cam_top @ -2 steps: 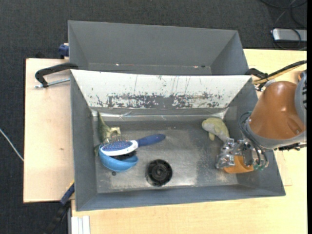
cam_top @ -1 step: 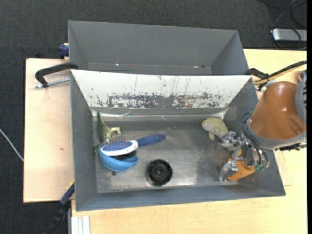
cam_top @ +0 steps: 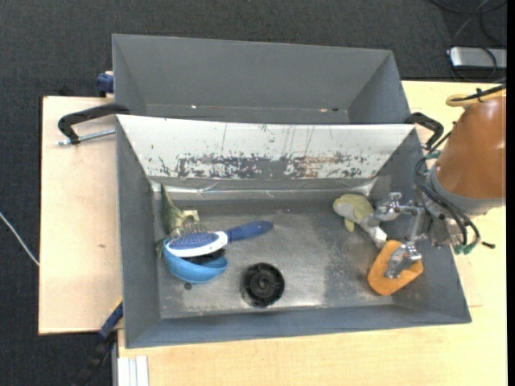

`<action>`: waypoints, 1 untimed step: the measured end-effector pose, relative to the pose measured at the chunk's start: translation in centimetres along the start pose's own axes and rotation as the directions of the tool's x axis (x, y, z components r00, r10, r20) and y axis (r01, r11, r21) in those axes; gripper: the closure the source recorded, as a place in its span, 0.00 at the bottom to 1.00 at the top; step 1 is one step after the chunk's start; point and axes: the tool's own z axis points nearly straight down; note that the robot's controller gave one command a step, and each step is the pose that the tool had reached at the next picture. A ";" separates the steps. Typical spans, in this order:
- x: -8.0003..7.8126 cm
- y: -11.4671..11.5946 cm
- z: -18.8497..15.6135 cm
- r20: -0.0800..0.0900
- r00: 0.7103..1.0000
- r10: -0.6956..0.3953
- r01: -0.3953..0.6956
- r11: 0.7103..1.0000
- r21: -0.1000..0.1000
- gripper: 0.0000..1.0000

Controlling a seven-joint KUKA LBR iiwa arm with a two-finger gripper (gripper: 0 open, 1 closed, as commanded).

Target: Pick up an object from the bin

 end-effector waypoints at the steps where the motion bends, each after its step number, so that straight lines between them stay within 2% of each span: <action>1: -2.1 -0.3 7.3 -0.021 0.977 0.211 -0.211 0.977 -0.027 0.00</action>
Offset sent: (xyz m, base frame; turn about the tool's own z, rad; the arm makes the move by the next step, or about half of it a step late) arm 0.0189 -0.0167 -0.0751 0.2177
